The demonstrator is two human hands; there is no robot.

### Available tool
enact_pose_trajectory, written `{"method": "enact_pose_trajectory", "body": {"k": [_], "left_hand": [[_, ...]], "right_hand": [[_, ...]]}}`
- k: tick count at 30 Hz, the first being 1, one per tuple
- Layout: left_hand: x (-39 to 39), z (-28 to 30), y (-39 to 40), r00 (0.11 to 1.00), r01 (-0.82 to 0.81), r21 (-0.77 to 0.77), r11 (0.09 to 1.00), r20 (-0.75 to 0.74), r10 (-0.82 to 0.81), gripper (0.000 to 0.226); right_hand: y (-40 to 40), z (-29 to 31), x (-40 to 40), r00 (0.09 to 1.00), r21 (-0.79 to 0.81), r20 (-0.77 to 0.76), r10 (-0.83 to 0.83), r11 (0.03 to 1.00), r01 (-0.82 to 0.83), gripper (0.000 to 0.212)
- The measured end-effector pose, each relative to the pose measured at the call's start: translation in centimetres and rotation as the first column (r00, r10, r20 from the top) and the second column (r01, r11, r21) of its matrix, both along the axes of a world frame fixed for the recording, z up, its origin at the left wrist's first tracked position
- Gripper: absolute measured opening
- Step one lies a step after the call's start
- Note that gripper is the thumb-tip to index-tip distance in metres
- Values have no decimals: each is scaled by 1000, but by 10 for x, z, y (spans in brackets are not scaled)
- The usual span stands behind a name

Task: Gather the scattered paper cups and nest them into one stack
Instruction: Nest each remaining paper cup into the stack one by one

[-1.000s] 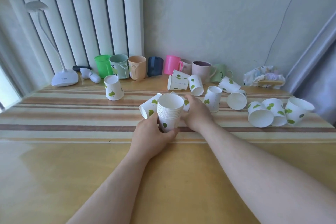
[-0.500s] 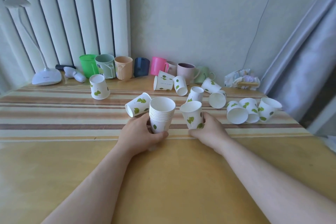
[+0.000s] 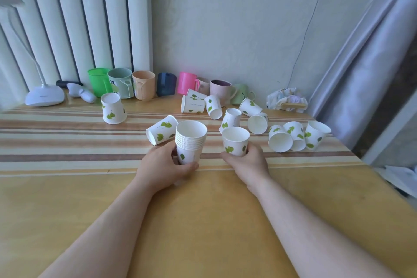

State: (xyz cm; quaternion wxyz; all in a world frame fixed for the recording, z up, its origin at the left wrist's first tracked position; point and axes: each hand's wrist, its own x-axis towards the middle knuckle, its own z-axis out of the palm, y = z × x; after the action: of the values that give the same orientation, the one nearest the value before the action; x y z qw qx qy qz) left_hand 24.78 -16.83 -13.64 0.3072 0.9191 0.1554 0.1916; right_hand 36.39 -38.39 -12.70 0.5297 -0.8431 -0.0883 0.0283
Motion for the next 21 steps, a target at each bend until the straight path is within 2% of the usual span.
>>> {"method": "enact_pose_trajectory", "body": {"k": [3, 7, 10, 13, 15, 17, 19, 21], "left_hand": [[0, -2, 2, 1000, 4, -2, 1000, 12, -4, 42], [-1, -2, 2, 1000, -1, -23, 1000, 20, 2, 44], [-1, -2, 2, 1000, 5, -11, 1000, 19, -5, 46], [-1, -2, 2, 1000, 9, -10, 1000, 11, -9, 45], [0, -3, 3, 1000, 11, -19, 1000, 23, -10, 46], [0, -4, 4, 999, 12, -32, 999, 36, -11, 49], [-1, -3, 4, 999, 14, -37, 999, 42, -12, 49], [-2, -3, 4, 999, 22, -41, 999, 42, -21, 46]], "right_hand": [[-8, 1, -6, 999, 133, -17, -36, 990, 38, 37], [-6, 13, -5, 994, 294, -108, 20, 956, 13, 38], [8, 43, -7, 963, 489, -255, 81, 870, 56, 27], [32, 78, -19, 956, 612, -203, 213, 789, -46, 16], [52, 90, -29, 955, 607, -58, 290, 770, -197, 26], [69, 89, -38, 948, 497, 38, 315, 817, -292, 44], [78, 80, -45, 947, 366, 59, 315, 876, -314, 50], [80, 69, -46, 942, 317, 52, 330, 889, -329, 51]]}}
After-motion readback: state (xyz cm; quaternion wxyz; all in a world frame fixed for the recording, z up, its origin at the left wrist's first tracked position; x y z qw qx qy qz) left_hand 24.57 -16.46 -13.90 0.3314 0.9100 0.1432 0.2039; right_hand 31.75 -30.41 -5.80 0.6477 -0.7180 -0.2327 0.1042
